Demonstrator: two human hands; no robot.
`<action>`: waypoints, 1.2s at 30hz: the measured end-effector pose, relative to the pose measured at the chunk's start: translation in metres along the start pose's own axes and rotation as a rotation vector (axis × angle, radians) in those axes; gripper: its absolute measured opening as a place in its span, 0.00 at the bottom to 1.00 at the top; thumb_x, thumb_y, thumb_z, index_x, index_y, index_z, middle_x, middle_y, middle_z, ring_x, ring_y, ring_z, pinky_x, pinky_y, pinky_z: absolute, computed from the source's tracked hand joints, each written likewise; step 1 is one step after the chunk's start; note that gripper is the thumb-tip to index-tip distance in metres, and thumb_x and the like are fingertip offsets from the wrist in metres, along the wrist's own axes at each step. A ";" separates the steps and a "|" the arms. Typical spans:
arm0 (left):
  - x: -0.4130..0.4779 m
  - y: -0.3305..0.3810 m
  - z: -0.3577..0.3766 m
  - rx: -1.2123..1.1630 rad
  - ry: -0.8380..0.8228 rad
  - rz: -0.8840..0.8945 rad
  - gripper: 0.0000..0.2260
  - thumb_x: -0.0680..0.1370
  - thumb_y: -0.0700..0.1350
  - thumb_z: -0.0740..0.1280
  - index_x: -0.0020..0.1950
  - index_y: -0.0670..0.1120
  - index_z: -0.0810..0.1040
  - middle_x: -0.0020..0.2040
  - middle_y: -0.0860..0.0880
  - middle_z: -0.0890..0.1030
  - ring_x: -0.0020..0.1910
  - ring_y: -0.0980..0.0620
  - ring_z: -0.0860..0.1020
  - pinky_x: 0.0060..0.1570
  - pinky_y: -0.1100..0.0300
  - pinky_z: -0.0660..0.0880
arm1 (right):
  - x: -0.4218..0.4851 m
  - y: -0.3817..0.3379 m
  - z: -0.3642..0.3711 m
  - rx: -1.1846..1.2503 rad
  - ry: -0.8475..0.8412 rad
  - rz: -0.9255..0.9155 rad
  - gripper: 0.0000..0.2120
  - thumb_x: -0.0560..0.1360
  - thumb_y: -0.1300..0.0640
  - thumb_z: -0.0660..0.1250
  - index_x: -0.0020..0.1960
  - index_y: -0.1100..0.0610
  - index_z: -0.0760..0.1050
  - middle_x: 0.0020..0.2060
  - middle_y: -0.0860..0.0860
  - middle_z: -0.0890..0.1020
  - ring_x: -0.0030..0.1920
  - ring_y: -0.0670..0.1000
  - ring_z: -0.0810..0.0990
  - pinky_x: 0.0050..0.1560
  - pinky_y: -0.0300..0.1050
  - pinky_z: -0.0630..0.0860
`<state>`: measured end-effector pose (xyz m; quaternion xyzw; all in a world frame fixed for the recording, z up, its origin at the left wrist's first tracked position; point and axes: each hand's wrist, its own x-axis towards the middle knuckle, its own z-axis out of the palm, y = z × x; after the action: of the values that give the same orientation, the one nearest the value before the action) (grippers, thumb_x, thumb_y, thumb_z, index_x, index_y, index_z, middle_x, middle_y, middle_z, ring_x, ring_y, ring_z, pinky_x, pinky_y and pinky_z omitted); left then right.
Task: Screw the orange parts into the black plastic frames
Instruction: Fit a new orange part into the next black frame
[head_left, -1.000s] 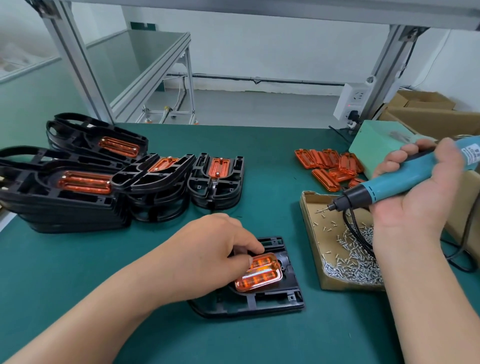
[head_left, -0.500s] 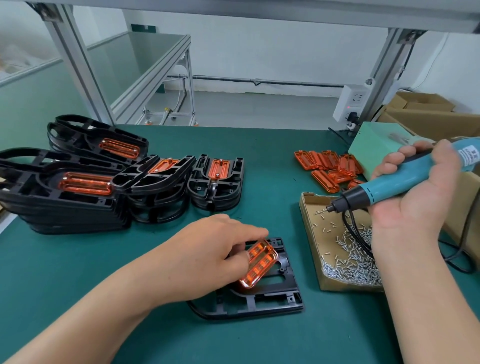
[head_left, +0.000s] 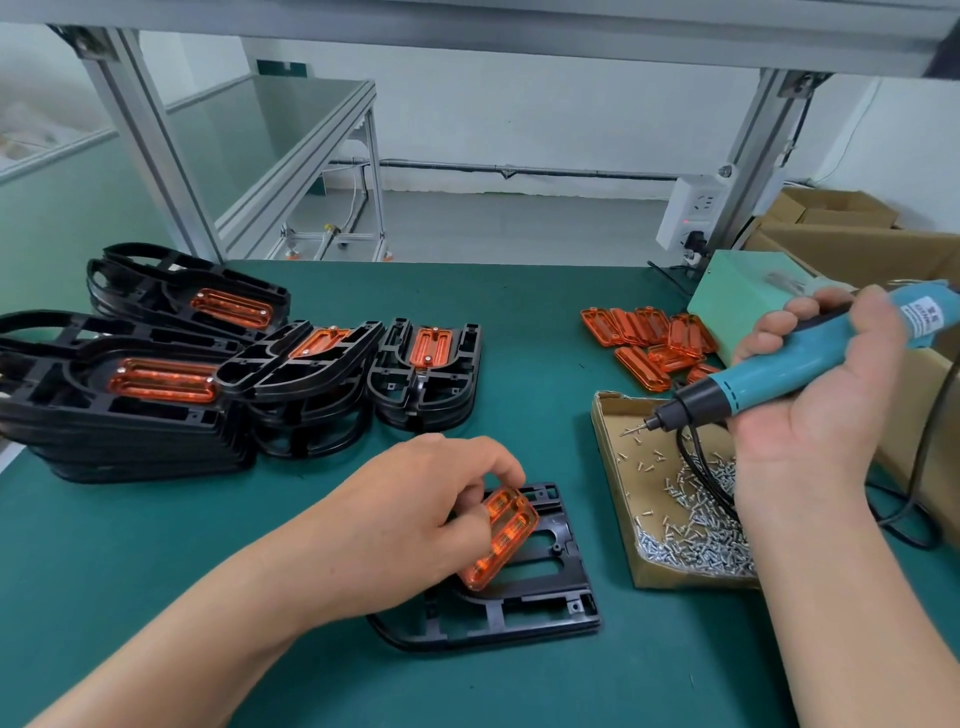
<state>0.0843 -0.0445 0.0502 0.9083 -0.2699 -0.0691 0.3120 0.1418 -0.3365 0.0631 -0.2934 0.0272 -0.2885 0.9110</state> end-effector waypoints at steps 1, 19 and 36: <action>0.000 -0.001 0.001 -0.006 0.000 -0.005 0.16 0.80 0.47 0.62 0.63 0.66 0.74 0.44 0.55 0.80 0.49 0.55 0.78 0.47 0.67 0.73 | 0.001 0.000 -0.001 -0.011 -0.005 0.002 0.07 0.82 0.52 0.70 0.52 0.54 0.75 0.42 0.48 0.79 0.40 0.48 0.79 0.42 0.40 0.77; 0.004 -0.014 -0.003 -0.272 0.130 -0.164 0.07 0.79 0.49 0.69 0.52 0.62 0.81 0.37 0.53 0.82 0.29 0.60 0.73 0.31 0.67 0.71 | 0.003 0.001 -0.003 -0.017 -0.011 -0.013 0.07 0.83 0.52 0.69 0.51 0.55 0.74 0.42 0.49 0.79 0.39 0.48 0.78 0.41 0.39 0.76; -0.005 0.014 0.008 -0.118 0.090 -0.056 0.23 0.79 0.51 0.59 0.66 0.77 0.72 0.60 0.75 0.77 0.55 0.64 0.81 0.53 0.63 0.80 | 0.005 0.000 -0.002 -0.015 0.004 0.001 0.08 0.83 0.53 0.69 0.55 0.56 0.73 0.41 0.50 0.80 0.39 0.49 0.79 0.40 0.40 0.77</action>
<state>0.0713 -0.0553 0.0516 0.8976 -0.2256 -0.0526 0.3749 0.1459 -0.3402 0.0616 -0.2996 0.0315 -0.2883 0.9089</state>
